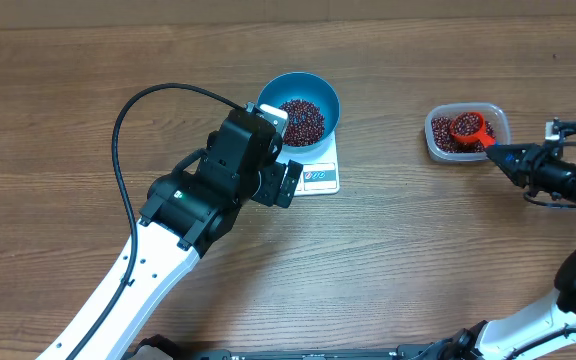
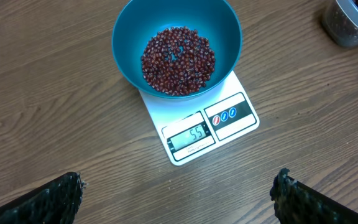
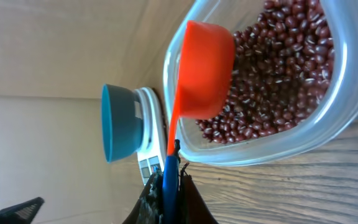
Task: Scoop item into bowl and weigh 150g on scale
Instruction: 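Lift the filled red scoop out of the bean tub, then carry the filled scoop with the right gripper over the teal bowl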
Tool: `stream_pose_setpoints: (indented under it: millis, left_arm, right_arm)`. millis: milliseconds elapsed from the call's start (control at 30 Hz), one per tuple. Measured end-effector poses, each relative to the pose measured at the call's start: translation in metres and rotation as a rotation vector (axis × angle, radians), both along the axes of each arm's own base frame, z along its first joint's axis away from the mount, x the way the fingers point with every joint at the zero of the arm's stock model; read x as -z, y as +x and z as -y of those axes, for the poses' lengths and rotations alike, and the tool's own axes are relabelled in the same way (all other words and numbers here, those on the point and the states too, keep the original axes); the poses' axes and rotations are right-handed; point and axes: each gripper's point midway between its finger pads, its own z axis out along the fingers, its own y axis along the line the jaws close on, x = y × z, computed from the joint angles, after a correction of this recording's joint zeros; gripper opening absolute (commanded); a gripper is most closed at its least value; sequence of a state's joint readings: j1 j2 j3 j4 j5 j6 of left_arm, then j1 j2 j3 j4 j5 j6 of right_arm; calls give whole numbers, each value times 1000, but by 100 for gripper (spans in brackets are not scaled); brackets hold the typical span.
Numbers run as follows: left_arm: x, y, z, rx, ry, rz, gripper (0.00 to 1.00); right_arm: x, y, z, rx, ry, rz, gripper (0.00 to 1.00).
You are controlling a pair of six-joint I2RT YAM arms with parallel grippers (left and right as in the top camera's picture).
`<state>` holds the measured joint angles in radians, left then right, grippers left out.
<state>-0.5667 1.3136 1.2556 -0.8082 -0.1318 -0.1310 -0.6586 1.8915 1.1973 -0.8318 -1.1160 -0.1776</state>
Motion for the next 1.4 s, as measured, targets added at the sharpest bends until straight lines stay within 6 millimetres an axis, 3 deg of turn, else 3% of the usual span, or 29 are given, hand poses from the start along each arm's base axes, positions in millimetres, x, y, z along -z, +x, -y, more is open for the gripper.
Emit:
stream_pose_setpoints:
  millis: [300,1233,1400]
  left_arm:
    - [0,0,0,0,0,0,99]
    - [0,0,0,0,0,0,100]
    - [0,0,0,0,0,0,100]
  right_arm:
    - [-8,0,-4,-4,49,20,4]
    - [-60,3,-18,-35,297,210,4]
    - [-62,4,-31,-70,317,210,4]
